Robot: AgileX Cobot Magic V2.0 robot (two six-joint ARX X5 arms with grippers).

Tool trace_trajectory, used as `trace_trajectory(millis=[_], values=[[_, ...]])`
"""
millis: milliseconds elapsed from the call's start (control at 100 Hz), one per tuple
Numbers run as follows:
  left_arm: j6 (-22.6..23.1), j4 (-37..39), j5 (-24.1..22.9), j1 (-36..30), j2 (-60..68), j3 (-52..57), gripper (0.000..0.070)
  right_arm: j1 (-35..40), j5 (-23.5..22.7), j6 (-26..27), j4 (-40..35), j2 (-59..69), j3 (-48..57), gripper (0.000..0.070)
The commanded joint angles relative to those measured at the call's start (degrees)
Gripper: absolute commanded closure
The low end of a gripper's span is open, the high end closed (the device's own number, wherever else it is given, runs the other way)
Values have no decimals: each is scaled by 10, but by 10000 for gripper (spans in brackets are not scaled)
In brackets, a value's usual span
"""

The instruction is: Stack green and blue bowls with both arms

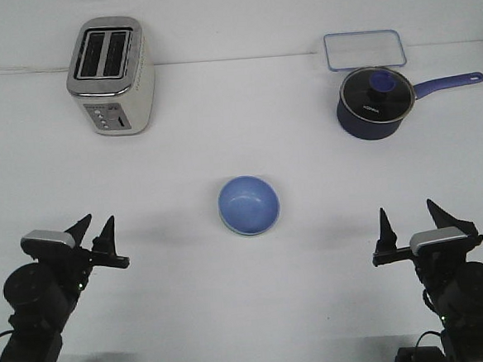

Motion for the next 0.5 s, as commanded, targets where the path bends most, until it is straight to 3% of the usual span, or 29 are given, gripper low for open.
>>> trace_trajectory(millis=[0, 100, 490], values=[[-15, 28, 0, 0, -17, -38, 400, 0, 0, -3, 6, 0, 1, 99], [-48, 49, 0, 0, -40, -78, 400, 0, 0, -3, 6, 0, 1, 99], [-45, 73, 1, 0, -54, -83, 400, 0, 0, -3, 6, 0, 1, 99]])
